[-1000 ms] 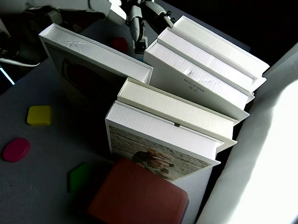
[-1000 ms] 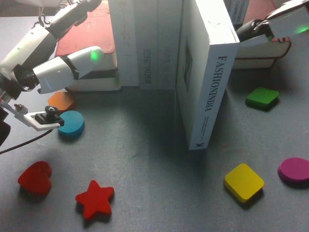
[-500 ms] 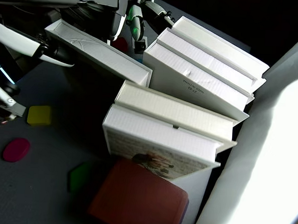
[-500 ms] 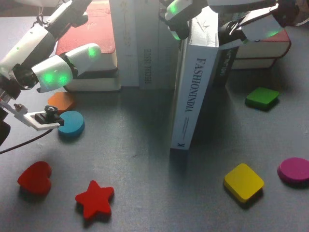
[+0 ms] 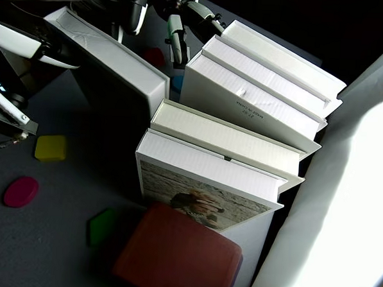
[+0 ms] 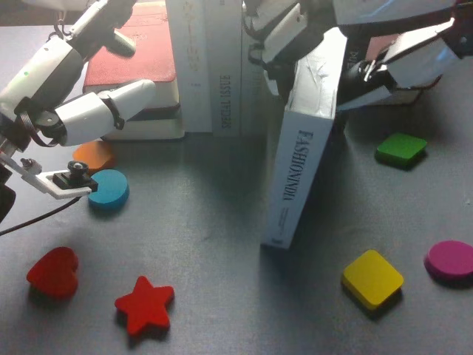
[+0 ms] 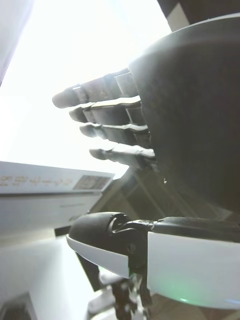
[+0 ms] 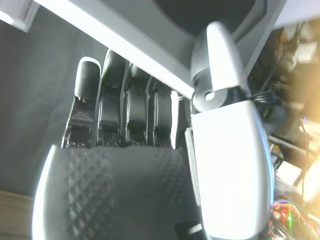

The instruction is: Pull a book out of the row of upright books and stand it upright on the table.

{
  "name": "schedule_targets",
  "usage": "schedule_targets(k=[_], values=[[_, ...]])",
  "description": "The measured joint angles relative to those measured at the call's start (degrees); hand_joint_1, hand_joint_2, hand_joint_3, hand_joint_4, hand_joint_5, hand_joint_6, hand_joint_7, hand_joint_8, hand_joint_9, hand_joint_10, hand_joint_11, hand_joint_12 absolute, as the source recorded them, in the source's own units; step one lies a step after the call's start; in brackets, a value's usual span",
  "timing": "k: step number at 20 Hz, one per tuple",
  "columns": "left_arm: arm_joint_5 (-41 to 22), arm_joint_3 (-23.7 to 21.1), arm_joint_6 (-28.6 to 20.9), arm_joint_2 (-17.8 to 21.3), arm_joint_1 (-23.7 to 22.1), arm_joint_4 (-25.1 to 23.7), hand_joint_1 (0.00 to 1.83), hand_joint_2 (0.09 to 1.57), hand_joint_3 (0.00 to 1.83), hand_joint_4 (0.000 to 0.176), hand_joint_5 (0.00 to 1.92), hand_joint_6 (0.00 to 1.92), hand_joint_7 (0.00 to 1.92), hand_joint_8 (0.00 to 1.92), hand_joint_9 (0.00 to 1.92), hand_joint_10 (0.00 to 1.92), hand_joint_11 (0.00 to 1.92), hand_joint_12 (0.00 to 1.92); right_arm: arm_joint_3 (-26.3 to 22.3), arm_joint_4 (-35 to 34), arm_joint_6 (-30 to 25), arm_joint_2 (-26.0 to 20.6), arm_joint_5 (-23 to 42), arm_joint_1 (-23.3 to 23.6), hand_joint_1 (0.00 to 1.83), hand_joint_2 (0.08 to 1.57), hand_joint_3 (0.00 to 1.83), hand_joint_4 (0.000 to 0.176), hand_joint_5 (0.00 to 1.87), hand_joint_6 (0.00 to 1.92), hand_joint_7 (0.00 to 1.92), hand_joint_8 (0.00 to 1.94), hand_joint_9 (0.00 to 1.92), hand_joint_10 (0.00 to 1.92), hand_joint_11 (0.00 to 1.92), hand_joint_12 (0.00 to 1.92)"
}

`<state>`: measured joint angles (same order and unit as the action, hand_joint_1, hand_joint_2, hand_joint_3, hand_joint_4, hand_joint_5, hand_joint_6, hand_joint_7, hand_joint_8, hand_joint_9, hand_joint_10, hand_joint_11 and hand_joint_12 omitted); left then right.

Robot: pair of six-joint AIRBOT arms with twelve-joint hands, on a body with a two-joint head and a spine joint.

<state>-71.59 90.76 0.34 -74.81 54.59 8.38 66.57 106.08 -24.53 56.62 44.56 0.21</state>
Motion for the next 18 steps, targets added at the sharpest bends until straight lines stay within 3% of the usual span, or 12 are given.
schedule_targets(k=[2, 3, 4, 5, 6, 7, 8, 9, 11, 13, 17, 18], values=[[0.0, 0.0, 0.0, 0.0, 0.0, 0.0, 0.81, 1.30, 0.00, 0.083, 0.10, 0.01, 0.02, 0.00, 0.10, 0.03, 0.00, 1.17, -0.7, -0.2, 0.0, -0.6, 1.5, 0.0, 1.23, 1.15, 0.00, 0.000, 1.08, 0.76, 0.74, 1.40, 0.21, 1.34, 0.00, 1.92], [0.0, 0.0, 0.0, 0.0, 0.1, 0.1, 0.89, 1.30, 0.00, 0.117, 0.03, 0.00, 0.00, 0.00, 0.17, 0.05, 0.06, 1.44, -0.8, -0.6, 0.4, -0.6, 2.4, 0.0, 1.23, 1.15, 0.00, 0.000, 1.08, 0.76, 0.74, 1.41, 0.21, 1.34, 0.00, 1.92], [0.0, 0.0, 0.0, 0.0, 0.1, 0.2, 0.75, 1.31, 0.00, 0.106, 0.00, 0.00, 0.00, 0.00, 0.11, 0.02, 0.01, 1.50, -0.9, -1.0, 0.5, -0.5, 2.9, 0.0, 1.23, 1.15, 0.00, 0.000, 1.08, 0.77, 0.75, 1.39, 0.21, 1.34, 0.00, 1.92], [0.0, 0.0, 0.0, 0.0, 0.1, 0.1, 0.50, 1.33, 0.01, 0.074, 0.00, 0.00, 0.00, 0.00, 0.03, 0.01, 0.00, 1.19, -0.9, -1.5, 0.7, -0.4, 3.1, 0.0, 1.23, 1.15, 0.00, 0.000, 1.08, 0.77, 0.74, 1.40, 0.21, 1.34, 0.00, 1.92], [0.0, 0.0, 0.1, 0.0, 0.1, 0.2, 0.35, 1.33, 0.00, 0.083, 0.00, 0.00, 0.00, 0.00, 0.01, 0.00, 0.00, 0.77, -0.9, -1.7, 0.7, 0.0, 3.1, 0.0, 1.23, 1.15, 0.00, 0.000, 1.08, 0.76, 0.74, 1.41, 0.21, 1.34, 0.00, 1.92], [0.0, 0.0, 0.0, 0.0, 0.2, 0.3, 0.44, 1.34, 0.00, 0.073, 0.00, 0.00, 0.00, 0.00, 0.00, 0.00, 0.00, 0.60, -0.7, -1.7, 0.8, 0.4, 3.0, 0.0, 1.23, 1.15, 0.00, 0.000, 1.08, 0.78, 0.75, 1.39, 0.21, 1.34, 0.00, 1.92], [0.0, 0.0, 0.0, 0.0, 0.3, 0.5, 0.42, 1.34, 0.00, 0.030, 0.00, 0.00, 0.00, 0.00, 0.00, 0.00, 0.00, 0.29, -0.1, -1.7, 0.9, 1.1, 3.0, -0.5, 1.23, 1.15, 0.00, 0.000, 1.08, 0.77, 0.74, 1.40, 0.21, 1.34, 0.00, 1.92], [0.0, 0.0, 0.0, 0.0, 0.3, 0.5, 0.44, 1.34, 0.00, 0.006, 0.03, 0.01, 0.00, 0.00, 0.00, 0.00, 0.00, 0.32, 0.3, -1.6, 1.0, 1.8, 2.8, -0.9, 1.23, 1.15, 0.00, 0.000, 1.08, 0.76, 0.74, 1.41, 0.21, 1.34, 0.00, 1.92], [0.0, 0.0, 0.0, 0.0, 0.3, 0.5, 0.49, 1.34, 0.00, 0.030, 0.07, 0.01, 0.00, 0.00, 0.00, 0.00, 0.00, 0.39, 0.7, -1.3, 1.0, 2.4, 1.7, -1.2, 1.23, 1.15, 0.00, 0.000, 1.08, 0.77, 0.74, 1.40, 0.21, 1.34, 0.00, 1.92], [0.0, 0.1, 0.0, 0.0, 0.3, 0.6, 0.48, 1.33, 0.00, 0.033, 0.06, 0.00, 0.00, 0.00, 0.00, 0.00, 0.00, 0.32, 0.6, -1.1, 1.0, 2.4, 1.4, -1.2, 1.23, 1.15, 0.00, 0.000, 1.08, 0.78, 0.75, 1.39, 0.21, 1.34, 0.00, 1.92], [0.0, 0.2, 0.0, 0.0, 0.3, 0.4, 0.46, 1.33, 0.00, 0.011, 0.09, 0.00, 0.00, 0.00, 0.00, 0.00, 0.00, 0.31, 0.5, -0.9, 2.2, 1.9, -1.5, -1.3, 1.23, 1.15, 0.00, 0.000, 1.08, 0.76, 0.74, 1.41, 0.21, 1.34, 0.00, 1.92], [0.0, 0.2, 0.0, 0.0, 0.3, 0.5, 0.41, 1.35, 0.00, 0.020, 0.06, 0.00, 0.00, 0.00, 0.00, 0.00, 0.00, 0.23, 0.6, -0.9, 2.3, 1.9, -1.9, -1.3, 1.23, 1.15, 0.00, 0.000, 1.08, 0.76, 0.74, 1.41, 0.21, 1.34, 0.00, 1.92]])
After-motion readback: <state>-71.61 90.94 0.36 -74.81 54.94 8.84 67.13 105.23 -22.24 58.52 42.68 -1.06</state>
